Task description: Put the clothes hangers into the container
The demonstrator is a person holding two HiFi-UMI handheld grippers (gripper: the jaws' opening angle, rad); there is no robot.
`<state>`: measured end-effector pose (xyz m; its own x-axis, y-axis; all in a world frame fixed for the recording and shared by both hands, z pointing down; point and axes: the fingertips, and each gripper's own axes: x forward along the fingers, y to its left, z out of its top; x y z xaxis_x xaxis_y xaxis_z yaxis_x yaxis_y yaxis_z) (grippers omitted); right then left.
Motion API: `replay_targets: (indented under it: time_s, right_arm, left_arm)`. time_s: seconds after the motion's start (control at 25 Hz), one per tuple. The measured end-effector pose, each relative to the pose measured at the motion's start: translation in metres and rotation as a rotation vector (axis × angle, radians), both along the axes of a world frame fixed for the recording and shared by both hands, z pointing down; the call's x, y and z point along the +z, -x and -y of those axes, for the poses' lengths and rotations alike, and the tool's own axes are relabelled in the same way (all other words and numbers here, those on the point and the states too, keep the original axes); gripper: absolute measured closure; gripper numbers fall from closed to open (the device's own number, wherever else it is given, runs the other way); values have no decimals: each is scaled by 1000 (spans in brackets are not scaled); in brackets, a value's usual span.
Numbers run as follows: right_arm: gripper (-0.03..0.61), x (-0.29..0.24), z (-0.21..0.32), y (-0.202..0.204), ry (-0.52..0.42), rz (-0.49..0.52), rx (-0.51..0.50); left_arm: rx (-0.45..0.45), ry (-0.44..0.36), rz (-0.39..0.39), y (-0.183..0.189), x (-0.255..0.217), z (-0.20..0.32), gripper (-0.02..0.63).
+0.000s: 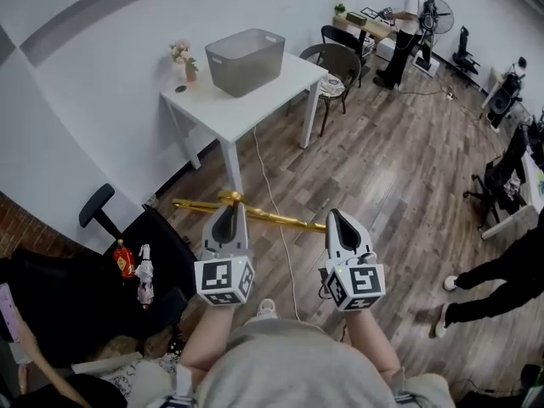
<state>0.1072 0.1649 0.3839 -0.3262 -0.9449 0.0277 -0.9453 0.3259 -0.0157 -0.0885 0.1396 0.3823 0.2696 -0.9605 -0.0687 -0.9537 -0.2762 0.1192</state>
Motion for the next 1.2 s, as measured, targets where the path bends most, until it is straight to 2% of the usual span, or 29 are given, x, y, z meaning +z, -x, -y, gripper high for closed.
replay_targets:
  time_s: [0.52, 1.2]
  right_arm:
    - [584, 12, 102, 23, 3, -8, 28]
    - [584, 26, 152, 34, 37, -24, 10]
  left_arm:
    - [32, -6, 1, 19, 9, 106, 592]
    - [28, -4, 10, 30, 10, 167, 592]
